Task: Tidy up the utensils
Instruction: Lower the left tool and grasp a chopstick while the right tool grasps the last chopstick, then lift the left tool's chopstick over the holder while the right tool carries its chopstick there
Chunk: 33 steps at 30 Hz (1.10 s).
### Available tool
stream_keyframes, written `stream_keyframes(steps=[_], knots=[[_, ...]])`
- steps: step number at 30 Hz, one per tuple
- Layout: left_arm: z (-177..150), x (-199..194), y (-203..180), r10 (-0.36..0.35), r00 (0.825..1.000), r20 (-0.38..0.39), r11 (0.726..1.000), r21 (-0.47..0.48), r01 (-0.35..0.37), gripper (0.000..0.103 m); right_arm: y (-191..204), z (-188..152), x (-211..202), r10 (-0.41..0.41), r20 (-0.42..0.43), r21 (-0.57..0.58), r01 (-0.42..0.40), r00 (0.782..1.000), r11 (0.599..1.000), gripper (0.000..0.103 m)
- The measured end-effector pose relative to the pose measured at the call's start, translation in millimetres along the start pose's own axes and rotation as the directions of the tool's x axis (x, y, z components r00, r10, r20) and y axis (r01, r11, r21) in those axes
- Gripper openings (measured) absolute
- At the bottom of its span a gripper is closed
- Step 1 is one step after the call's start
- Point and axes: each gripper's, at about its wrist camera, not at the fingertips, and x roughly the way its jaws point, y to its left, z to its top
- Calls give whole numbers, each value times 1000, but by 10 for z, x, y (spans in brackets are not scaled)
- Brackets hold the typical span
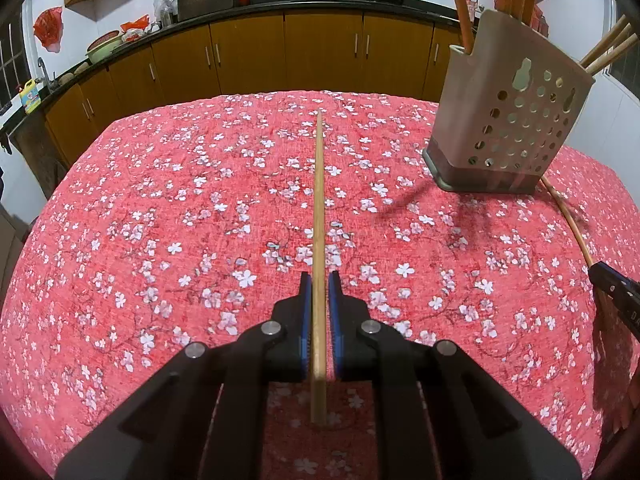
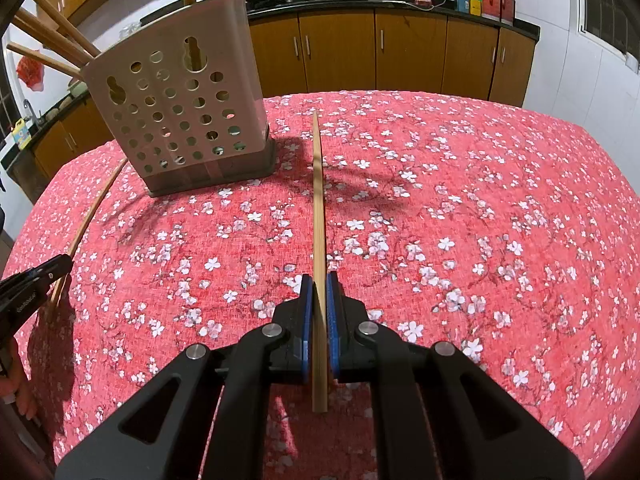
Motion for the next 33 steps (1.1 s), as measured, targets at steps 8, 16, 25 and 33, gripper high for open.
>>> stream_keyframes(steps=[8,16,25,33], knots=[[-5,-5,1,1,1000,0,1000,1,-1,11,-12,-5,-4,3,0,4,-3,1000,1000,8],[-4,2,9,2,1000,0,1000,2,-2,11,-8,-3,-5,1,-1,3,-1,1000,1000,8],[-2,3,7,1,1000,0,1000,0,-1,11,-8,-3,-5,3,-1,4,-3,1000,1000,8],[-69,-49,29,-3,1000,1,1000,7,3,10,-16,-15,-21,8,0,7,-8,1000,1000,8]])
